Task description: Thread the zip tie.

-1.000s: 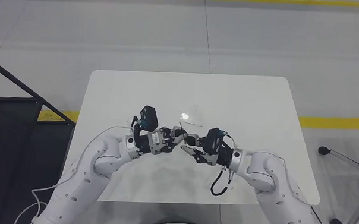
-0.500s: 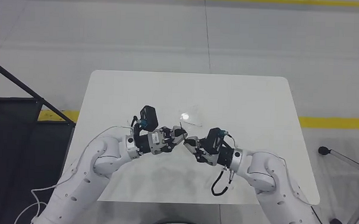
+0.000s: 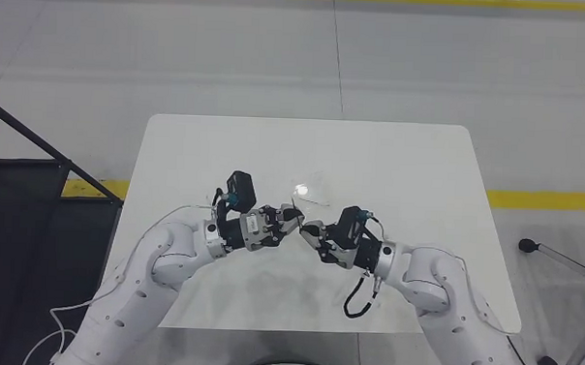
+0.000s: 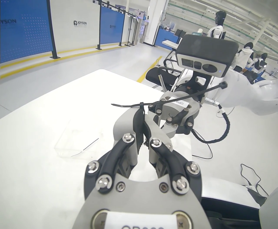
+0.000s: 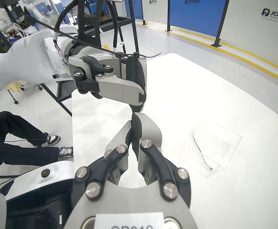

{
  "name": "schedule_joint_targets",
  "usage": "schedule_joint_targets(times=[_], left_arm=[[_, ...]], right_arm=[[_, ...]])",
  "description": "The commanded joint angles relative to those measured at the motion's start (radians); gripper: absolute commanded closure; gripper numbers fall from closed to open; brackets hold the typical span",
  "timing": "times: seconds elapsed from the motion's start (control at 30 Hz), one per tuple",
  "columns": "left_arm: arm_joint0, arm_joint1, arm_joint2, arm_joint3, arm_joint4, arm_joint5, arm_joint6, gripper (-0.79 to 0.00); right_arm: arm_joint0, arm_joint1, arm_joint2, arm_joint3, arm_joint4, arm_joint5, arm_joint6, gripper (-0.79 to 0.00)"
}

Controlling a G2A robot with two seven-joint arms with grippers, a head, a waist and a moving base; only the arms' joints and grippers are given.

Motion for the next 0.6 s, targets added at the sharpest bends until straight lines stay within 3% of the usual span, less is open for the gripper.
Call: schedule_joint_targets(times=[0.0,0.3,0.43,0.57], left_arm=[[-0.002,0.000,0.001,0.001,-0.012,0.004,-0.009,-0.785],[-0.008,0.005,-0.024,0.036,-0.085,0.014,-0.057,-0.785],[-0.011,0.015,-0.075,0.109,-0.270,-0.064,-0.060,-0.785],[-0.020,0.026,-0.105,0.162,-0.465,-0.122,-0.123,-0.785]], right_arm=[[-0.005,0.001,0.005,0.003,0.008,0.002,-0.018,0.000],[-0.015,0.005,0.030,0.018,0.038,0.005,-0.066,0.000],[-0.009,0.009,0.042,0.044,0.085,-0.041,-0.065,0.000],[0.016,0.014,0.033,0.083,0.149,-0.159,-0.037,0.000]])
